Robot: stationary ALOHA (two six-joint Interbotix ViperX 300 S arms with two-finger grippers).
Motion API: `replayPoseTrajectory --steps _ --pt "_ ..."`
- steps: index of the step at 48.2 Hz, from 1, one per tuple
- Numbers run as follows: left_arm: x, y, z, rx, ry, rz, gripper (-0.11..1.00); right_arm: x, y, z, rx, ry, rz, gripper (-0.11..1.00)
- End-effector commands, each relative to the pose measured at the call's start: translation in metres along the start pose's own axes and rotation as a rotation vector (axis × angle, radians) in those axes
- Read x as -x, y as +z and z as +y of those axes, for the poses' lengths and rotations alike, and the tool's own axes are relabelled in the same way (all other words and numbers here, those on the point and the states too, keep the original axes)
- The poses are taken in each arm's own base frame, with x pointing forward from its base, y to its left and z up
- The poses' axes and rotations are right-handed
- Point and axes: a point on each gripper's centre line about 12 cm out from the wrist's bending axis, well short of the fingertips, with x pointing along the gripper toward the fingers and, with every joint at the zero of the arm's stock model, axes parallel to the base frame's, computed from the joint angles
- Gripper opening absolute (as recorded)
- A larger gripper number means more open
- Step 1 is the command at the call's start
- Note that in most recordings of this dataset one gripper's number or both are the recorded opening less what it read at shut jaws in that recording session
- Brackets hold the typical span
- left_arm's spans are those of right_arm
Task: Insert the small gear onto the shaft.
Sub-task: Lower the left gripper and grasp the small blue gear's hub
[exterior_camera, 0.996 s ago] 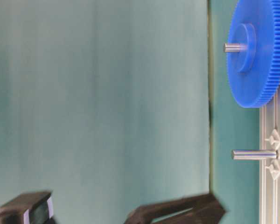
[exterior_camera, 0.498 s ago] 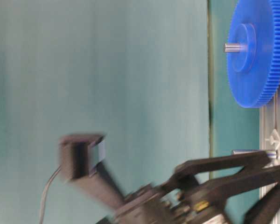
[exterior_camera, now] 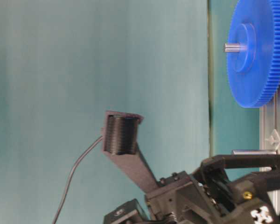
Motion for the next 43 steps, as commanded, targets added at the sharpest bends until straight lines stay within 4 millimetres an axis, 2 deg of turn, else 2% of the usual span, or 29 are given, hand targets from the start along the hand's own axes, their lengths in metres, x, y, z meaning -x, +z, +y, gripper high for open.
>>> replayPoseTrajectory --steps 1,32,43 --pt "0.004 0.008 -0.003 -0.007 -0.003 -0.018 0.93 0.001 0.009 0.002 -0.007 0.008 -0.031 0.08" --pt "-0.008 0.006 -0.002 -0.001 -0.001 0.011 0.93 0.001 0.007 0.002 -0.007 0.009 -0.037 0.08" --pt "-0.008 0.0 -0.01 -0.016 -0.007 0.054 0.93 0.001 0.006 0.001 -0.007 0.009 -0.04 0.08"
